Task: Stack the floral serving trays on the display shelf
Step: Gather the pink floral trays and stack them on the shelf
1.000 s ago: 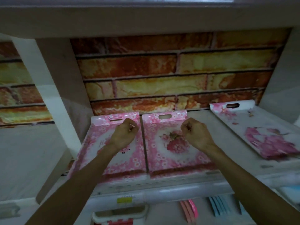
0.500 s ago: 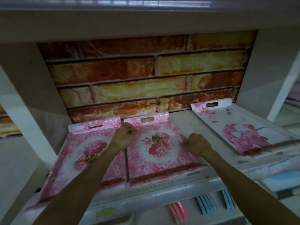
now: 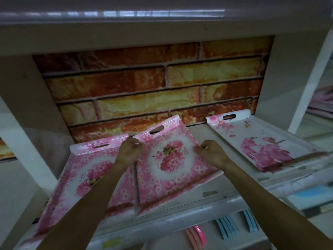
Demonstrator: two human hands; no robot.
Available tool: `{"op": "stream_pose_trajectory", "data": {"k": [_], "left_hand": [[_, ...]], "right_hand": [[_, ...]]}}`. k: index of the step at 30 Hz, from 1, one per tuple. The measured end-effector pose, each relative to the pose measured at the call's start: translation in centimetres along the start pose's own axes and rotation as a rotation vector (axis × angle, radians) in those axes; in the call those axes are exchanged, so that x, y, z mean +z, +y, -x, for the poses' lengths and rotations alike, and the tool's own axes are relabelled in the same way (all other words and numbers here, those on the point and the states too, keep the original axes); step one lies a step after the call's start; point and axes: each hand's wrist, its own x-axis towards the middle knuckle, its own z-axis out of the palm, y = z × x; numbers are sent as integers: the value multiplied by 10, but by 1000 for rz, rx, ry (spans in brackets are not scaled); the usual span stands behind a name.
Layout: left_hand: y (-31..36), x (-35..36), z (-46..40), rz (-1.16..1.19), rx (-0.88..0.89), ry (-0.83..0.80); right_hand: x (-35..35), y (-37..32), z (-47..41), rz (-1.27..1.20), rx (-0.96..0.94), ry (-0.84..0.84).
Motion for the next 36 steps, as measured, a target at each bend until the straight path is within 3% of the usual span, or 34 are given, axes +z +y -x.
{"op": "stream_pose_trajectory", "data": {"k": [8,11,15,28,36], "left_hand": [[16,-7,-5,333,-61,162],[8,-4,-13,505,-85,89],[25,-1,-3,618,15,62],[42,-39,24,594,171,171],[-5,-96,33,409,102,240]], "right_hand": [[-17,5,15,-299,-105,158],[-22,5,23,-385,-135,182],[-22,3,35,-516,-175,189],[4,-22,52,-575,-295,238],[66,-54,37,-617,-245,155]]}}
